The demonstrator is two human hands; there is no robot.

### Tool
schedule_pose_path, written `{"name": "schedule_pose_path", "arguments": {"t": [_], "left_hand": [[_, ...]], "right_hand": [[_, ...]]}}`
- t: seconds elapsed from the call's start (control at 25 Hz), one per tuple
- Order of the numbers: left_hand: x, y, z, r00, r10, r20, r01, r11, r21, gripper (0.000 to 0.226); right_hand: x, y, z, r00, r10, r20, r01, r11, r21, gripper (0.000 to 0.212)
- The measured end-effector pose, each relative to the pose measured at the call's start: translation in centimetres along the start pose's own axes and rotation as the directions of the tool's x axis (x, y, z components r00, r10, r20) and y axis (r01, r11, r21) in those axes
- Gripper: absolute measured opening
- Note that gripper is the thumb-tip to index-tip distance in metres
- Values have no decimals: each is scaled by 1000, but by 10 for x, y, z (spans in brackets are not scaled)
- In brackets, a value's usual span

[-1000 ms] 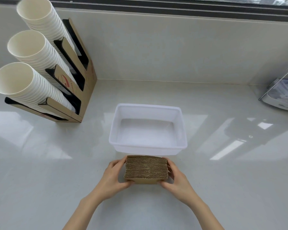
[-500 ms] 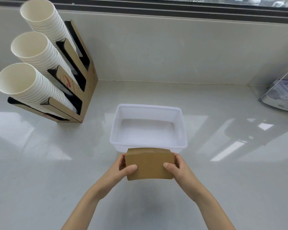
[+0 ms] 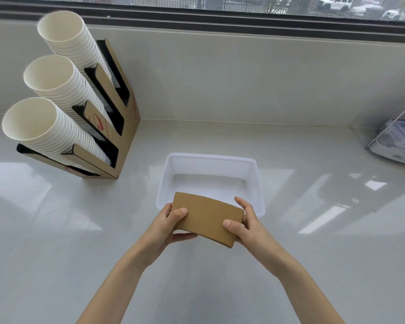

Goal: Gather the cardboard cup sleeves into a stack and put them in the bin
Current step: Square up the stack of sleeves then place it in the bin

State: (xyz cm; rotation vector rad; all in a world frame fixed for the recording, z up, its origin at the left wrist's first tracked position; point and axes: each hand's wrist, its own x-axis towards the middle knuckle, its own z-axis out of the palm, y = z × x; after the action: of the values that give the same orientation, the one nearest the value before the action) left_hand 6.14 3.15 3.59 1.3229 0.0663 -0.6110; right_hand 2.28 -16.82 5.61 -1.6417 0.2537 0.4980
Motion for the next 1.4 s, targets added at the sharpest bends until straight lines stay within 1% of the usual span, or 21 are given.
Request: {"name": "schedule_pose_path", "arguments": {"t": [0.12, 0.16, 0.2, 0.28, 0.32, 0.36, 0.44, 0.48, 0.52, 0.6, 0.76, 0.88, 0.92, 1.0, 1.04, 1.12, 1.16, 1.2, 1.28, 1.32, 1.4], "left_hand": [[4, 16, -6, 999, -24, 33, 24, 1000, -8, 45], [5, 20, -8, 999, -32, 39, 32, 999, 10, 45], [7, 23, -11, 998, -43, 46, 41, 998, 39, 51], [8, 29, -14, 996, -67, 50, 62, 993, 97, 69], [9, 31, -15, 996, -78, 48, 72, 990, 120, 74], [10, 33, -17, 995, -88, 46, 81, 987, 140, 76], [11, 38, -19, 994, -102, 50, 92, 980, 175, 67], [12, 40, -20, 993, -108, 50, 97, 977, 191, 59], [14, 42, -21, 992, -115, 48, 103, 973, 207, 52], [17, 47, -23, 990, -131, 46, 116, 963, 243, 44], [24, 58, -24, 989, -147, 33, 129, 942, 311, 39], [30, 65, -20, 993, -119, -15, 116, 921, 371, 28], [32, 68, -18, 994, -104, -30, 107, 915, 389, 27], [33, 75, -14, 995, -81, -55, 96, 919, 383, 27], [33, 78, -14, 996, -76, -54, 90, 929, 358, 30], [37, 86, -18, 997, -71, -41, 80, 948, 309, 44], [41, 87, -22, 996, -63, -60, 78, 954, 290, 49], [45, 88, -26, 994, -43, -102, 70, 959, 274, 50], [54, 87, -36, 974, 39, -222, 22, 964, 266, 42], [59, 84, -41, 952, 86, -293, 1, 959, 285, 35], [67, 75, -51, 892, 144, -428, 10, 941, 337, 29]], "right_hand": [[2, -20, -11, 992, -2, 129, 20, 990, -138, 73], [5, -26, -14, 988, 6, 155, 22, 984, -178, 71], [8, -33, -17, 984, 21, 179, 18, 976, -215, 66], [12, -48, -19, 971, 75, 229, -3, 954, -300, 63], [15, -54, -20, 961, 112, 253, -18, 938, -347, 62], [18, -59, -19, 950, 146, 275, -31, 924, -382, 57], [26, -63, -16, 929, 191, 318, -57, 920, -388, 45], [31, -62, -14, 918, 206, 340, -67, 924, -377, 47], [37, -61, -11, 909, 213, 358, -75, 929, -363, 54], [45, -60, -5, 895, 217, 391, -91, 944, -316, 63], [54, -58, 1, 878, 203, 434, -140, 975, -173, 51], [60, -53, 2, 886, 171, 430, -155, 985, -73, 53], [62, -52, 1, 889, 161, 429, -158, 987, -42, 51], [64, -52, -1, 894, 132, 428, -163, 986, 37, 39], [65, -53, -4, 897, 118, 426, -166, 983, 77, 33], [67, -57, -7, 912, 103, 398, -168, 977, 132, 29], [68, -59, -9, 923, 101, 372, -169, 974, 154, 27], [72, -61, -11, 933, 96, 347, -168, 969, 182, 24], [81, -67, -13, 950, 86, 299, -166, 953, 253, 15], [86, -69, -13, 959, 92, 268, -170, 943, 286, 12], [100, -68, -11, 969, 135, 207, -198, 924, 328, 14]]}}
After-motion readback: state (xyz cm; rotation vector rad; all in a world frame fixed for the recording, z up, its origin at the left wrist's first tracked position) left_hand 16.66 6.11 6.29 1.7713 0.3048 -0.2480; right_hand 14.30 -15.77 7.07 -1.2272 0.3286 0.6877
